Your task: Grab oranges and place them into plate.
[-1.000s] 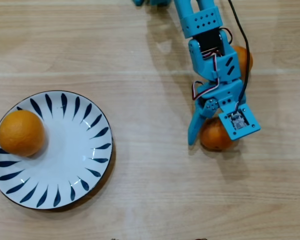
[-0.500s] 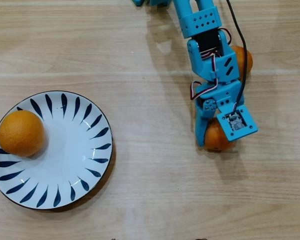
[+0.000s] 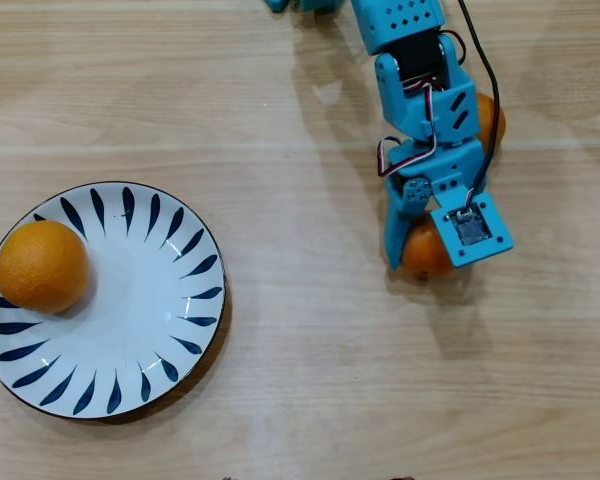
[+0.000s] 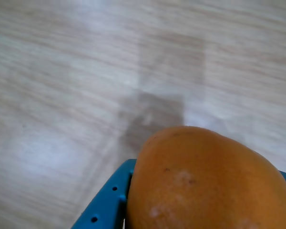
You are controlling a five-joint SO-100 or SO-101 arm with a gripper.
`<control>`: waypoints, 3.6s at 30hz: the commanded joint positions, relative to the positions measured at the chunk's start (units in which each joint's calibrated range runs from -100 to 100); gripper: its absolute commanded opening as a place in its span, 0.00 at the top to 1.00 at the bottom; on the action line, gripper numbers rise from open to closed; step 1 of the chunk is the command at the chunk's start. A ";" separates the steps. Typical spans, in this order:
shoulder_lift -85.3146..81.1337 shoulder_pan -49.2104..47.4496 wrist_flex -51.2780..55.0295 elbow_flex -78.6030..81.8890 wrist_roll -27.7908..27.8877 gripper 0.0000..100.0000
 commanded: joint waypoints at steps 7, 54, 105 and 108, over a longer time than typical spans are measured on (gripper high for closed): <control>-17.56 9.03 16.75 -1.37 7.14 0.73; -2.68 38.15 21.65 -14.68 25.86 0.62; -33.20 -14.43 38.58 8.31 2.28 0.74; -36.92 -17.26 38.58 10.94 -0.70 0.74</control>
